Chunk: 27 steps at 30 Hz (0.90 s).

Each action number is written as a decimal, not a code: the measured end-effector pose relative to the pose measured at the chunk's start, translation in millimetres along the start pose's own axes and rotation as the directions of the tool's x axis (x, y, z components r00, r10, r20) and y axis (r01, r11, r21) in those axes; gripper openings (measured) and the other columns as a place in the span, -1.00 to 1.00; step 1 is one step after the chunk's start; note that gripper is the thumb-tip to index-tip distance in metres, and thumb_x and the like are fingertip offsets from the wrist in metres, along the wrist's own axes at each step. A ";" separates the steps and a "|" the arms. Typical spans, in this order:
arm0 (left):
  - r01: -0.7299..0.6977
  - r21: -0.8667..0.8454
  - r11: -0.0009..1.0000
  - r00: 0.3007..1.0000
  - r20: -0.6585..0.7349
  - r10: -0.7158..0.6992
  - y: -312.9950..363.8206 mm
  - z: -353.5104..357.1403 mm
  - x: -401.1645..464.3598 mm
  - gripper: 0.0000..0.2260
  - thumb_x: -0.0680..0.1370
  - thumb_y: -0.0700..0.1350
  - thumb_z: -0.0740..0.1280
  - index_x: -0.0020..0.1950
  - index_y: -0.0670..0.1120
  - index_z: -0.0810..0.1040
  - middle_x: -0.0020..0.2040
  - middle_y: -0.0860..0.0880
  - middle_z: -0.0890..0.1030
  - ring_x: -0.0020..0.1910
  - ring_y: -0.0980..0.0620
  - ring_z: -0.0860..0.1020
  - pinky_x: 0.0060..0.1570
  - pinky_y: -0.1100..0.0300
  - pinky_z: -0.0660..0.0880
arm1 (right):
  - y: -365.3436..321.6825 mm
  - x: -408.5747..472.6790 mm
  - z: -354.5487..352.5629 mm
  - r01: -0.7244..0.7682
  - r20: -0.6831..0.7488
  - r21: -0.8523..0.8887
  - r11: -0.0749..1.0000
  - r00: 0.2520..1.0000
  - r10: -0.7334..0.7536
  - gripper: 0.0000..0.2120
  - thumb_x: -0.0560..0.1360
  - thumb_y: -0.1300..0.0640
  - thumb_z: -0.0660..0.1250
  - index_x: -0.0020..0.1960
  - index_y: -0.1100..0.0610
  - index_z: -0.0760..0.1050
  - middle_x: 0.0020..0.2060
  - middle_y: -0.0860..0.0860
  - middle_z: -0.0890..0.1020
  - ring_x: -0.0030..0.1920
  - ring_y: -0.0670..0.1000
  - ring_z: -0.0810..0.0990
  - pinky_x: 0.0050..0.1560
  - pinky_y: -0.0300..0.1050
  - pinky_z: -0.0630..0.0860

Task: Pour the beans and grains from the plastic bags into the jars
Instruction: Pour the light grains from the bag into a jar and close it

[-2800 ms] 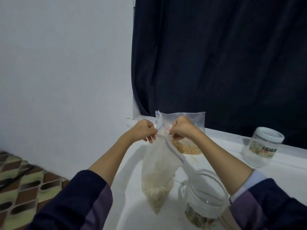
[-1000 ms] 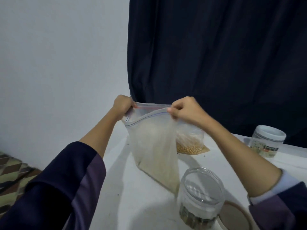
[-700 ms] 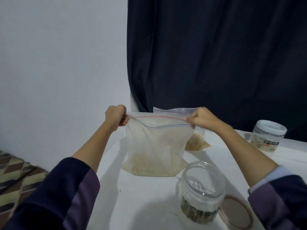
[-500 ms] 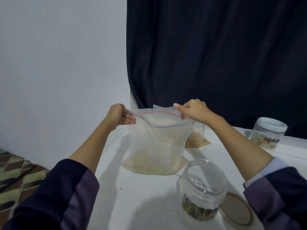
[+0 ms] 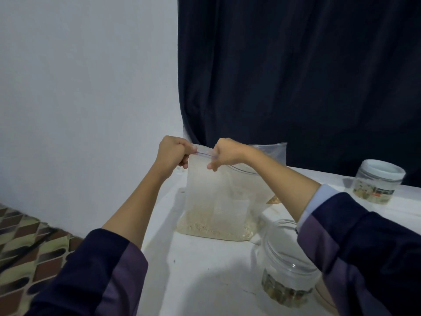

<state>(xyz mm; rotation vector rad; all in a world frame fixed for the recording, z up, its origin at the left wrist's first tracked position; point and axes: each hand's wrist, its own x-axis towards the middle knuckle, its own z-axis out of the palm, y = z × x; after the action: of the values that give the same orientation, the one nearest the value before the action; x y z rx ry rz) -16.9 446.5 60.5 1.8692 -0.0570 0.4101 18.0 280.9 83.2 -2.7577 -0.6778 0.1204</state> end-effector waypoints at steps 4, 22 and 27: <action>-0.059 -0.073 0.996 0.997 -0.052 0.055 -2.0 1.9 2.6 -0.86 0.50 -0.26 0.37 -0.22 -0.31 0.59 -0.52 -0.06 0.42 -0.58 0.05 0.40 -0.44 0.23 0.41 | -5.2 -2.8 -6.2 0.006 -0.125 0.089 0.996 0.992 0.005 -0.81 0.41 0.08 0.50 -0.18 0.22 0.68 -0.38 -0.03 0.52 -0.25 -0.01 0.53 -0.19 -0.13 0.51; 0.265 -0.826 0.498 0.960 0.178 -0.216 -79.9 60.0 -32.6 -0.37 0.46 0.38 0.09 0.40 0.03 0.34 0.24 0.00 0.54 0.32 -0.03 0.43 0.36 -0.09 0.31 | -29.8 -21.4 -85.9 0.072 -0.571 0.321 0.944 0.810 0.132 -0.75 0.41 0.07 0.51 -0.17 0.29 0.67 -0.47 -0.01 0.46 -0.44 -0.06 0.39 -0.26 -0.10 0.44; 0.202 -0.940 0.274 0.946 0.115 -0.304 -57.3 62.2 -20.3 -0.49 0.48 0.31 0.20 0.24 0.00 0.54 0.09 -0.06 0.66 0.12 -0.06 0.59 0.06 -0.04 0.52 | -28.0 -36.2 -87.2 0.114 -0.577 0.373 0.921 0.806 0.134 -0.77 0.45 0.10 0.48 -0.20 0.29 0.67 -0.52 -0.04 0.40 -0.52 -0.13 0.31 -0.49 -0.39 0.31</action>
<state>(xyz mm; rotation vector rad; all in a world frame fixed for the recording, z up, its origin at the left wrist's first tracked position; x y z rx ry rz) -6.5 404.7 -15.0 0.6047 0.0624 0.1399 -13.3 264.5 175.2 -2.2133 -0.4027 -0.5361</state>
